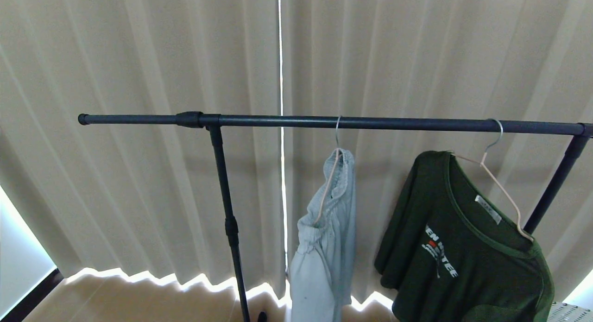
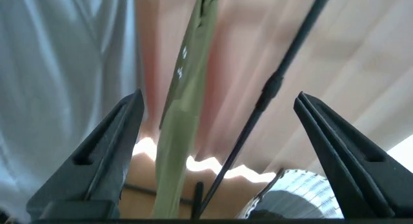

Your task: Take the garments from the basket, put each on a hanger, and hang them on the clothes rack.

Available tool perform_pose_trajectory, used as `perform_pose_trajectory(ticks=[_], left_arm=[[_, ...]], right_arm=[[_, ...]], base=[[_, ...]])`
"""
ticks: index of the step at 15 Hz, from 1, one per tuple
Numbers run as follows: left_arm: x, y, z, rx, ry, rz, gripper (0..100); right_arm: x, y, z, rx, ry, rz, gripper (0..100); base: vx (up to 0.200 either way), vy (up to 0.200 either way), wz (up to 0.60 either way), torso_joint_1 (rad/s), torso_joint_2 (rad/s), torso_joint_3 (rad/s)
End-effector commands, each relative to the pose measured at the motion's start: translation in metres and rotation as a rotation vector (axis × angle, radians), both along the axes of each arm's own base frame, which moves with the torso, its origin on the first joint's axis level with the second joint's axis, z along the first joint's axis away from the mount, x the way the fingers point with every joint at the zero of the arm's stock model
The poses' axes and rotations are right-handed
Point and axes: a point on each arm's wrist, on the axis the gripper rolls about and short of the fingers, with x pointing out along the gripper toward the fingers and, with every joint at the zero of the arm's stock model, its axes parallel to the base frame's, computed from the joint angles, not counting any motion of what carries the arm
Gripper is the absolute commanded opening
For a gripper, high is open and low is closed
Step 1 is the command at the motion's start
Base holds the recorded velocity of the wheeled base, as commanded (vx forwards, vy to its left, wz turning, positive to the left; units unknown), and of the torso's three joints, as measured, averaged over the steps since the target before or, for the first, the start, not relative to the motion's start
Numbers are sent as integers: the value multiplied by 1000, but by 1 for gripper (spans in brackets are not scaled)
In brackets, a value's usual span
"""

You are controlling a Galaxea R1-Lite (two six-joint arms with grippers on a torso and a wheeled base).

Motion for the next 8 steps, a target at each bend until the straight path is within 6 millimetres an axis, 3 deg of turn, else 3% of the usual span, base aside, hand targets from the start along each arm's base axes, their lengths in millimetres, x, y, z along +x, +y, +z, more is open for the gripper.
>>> perform_pose_trajectory(ticks=[1,8], left_arm=[[-2,0,-3,-12,-24,1,100],[-1,-4,-5,-29,-36,-186,100]], right_arm=[[-3,0,-1,0,-36,-5,100],[-7,-2,-1,57,-62,-84,100]], base=[[0,0,0,0,0,0],[0,0,0,0,0,0]])
